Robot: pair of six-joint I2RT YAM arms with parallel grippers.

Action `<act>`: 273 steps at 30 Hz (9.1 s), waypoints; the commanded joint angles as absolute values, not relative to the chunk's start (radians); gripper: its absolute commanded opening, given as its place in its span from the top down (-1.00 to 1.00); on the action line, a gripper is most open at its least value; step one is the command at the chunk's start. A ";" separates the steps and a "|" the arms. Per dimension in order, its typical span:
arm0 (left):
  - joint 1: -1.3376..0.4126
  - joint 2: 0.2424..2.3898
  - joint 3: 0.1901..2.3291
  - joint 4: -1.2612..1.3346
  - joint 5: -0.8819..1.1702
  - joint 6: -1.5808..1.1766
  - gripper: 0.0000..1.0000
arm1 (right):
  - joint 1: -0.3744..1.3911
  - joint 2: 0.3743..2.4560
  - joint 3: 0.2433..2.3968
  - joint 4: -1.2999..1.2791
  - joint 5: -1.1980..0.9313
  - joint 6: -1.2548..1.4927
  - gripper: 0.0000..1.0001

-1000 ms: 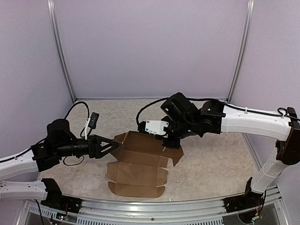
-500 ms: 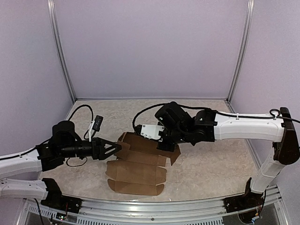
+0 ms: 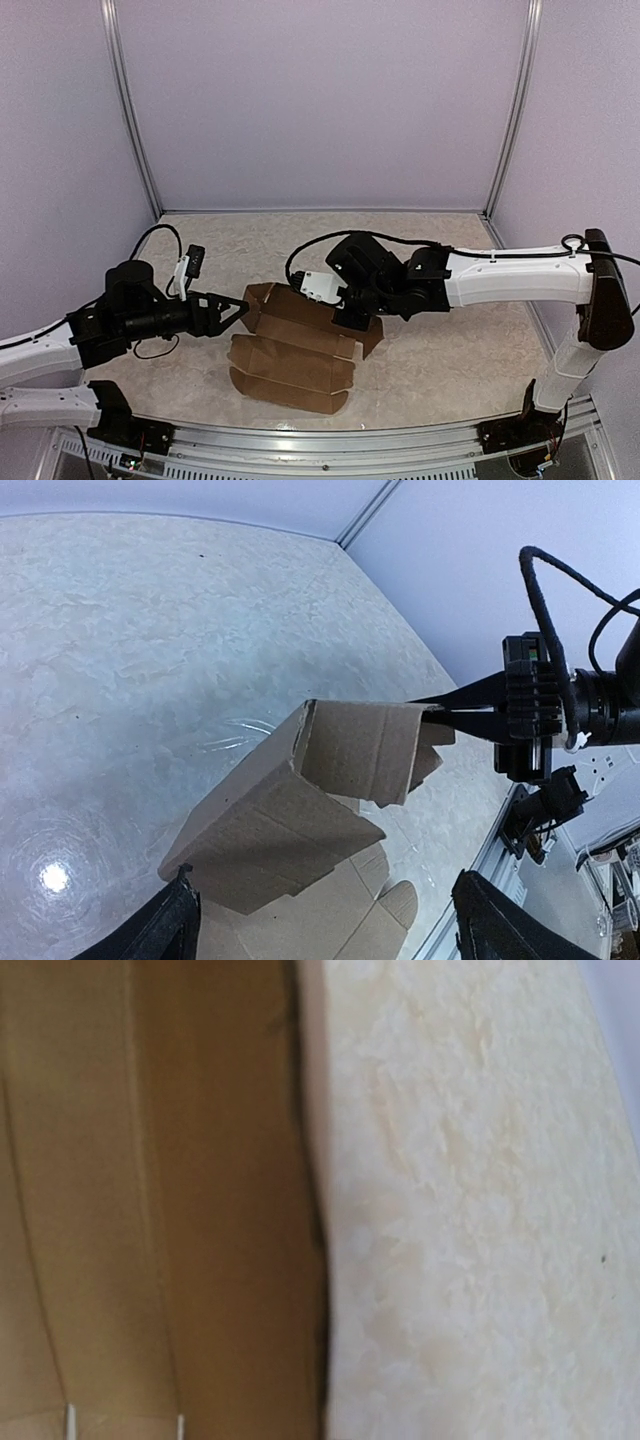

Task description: Fold the paper box

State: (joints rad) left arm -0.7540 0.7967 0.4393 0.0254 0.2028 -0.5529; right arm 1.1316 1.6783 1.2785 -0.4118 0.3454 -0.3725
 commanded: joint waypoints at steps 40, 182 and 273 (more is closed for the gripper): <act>-0.649 0.901 0.334 0.243 0.237 -0.588 -0.63 | 1.264 1.784 1.013 0.234 0.887 -0.751 1.00; -0.681 1.105 0.367 0.138 0.154 -0.604 0.74 | 1.369 2.022 1.032 0.481 1.075 -0.935 1.00; -0.769 0.974 0.470 -0.137 -0.128 -0.495 0.61 | 1.383 2.037 1.041 0.483 1.086 -0.920 1.00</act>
State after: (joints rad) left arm -0.7757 0.9817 0.4675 -0.1078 -0.0349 -0.4763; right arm 1.3682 2.0140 1.0317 0.4698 1.0859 -0.9268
